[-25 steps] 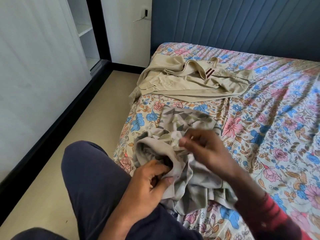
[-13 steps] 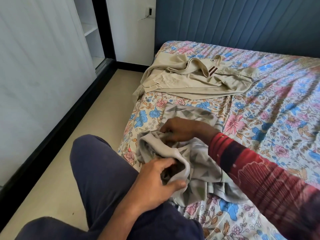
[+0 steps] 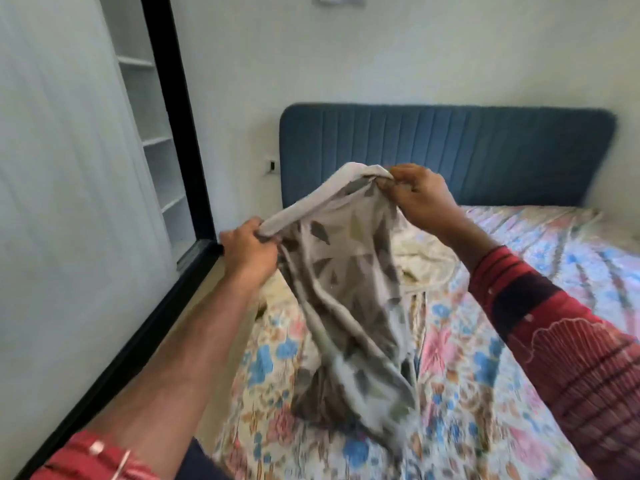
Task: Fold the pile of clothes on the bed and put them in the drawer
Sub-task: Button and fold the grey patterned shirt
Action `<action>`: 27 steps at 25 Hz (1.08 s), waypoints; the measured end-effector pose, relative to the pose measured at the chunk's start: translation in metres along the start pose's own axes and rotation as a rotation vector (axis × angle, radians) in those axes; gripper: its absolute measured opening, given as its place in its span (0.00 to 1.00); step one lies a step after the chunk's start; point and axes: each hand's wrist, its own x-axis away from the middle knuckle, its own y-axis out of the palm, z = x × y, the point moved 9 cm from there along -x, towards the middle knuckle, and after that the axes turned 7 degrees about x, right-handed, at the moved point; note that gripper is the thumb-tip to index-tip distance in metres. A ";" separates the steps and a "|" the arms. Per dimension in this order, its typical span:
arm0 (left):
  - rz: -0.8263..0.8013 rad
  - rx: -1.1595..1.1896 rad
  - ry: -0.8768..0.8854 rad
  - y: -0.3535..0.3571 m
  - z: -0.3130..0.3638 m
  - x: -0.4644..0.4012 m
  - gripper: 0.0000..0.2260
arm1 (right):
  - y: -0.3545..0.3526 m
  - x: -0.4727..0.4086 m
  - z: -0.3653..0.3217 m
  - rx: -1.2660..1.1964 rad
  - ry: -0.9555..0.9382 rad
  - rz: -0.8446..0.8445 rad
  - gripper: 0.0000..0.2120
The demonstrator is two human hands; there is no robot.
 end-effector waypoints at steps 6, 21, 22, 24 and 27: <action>-0.166 0.793 -0.528 0.056 0.028 0.000 0.43 | -0.014 -0.010 -0.026 -0.419 0.152 0.137 0.18; -0.412 0.393 0.232 0.020 0.146 0.003 0.10 | 0.070 0.105 0.044 -1.128 0.475 -0.043 0.26; -0.462 0.388 0.259 0.022 0.161 0.004 0.12 | 0.089 0.113 0.042 -1.019 0.491 -0.104 0.28; -0.485 0.344 0.267 0.022 0.177 -0.002 0.14 | 0.117 0.118 0.020 -0.972 0.391 -0.240 0.21; -0.312 0.192 0.304 -0.009 0.185 -0.038 0.09 | 0.111 0.107 0.007 -0.909 0.324 -0.186 0.10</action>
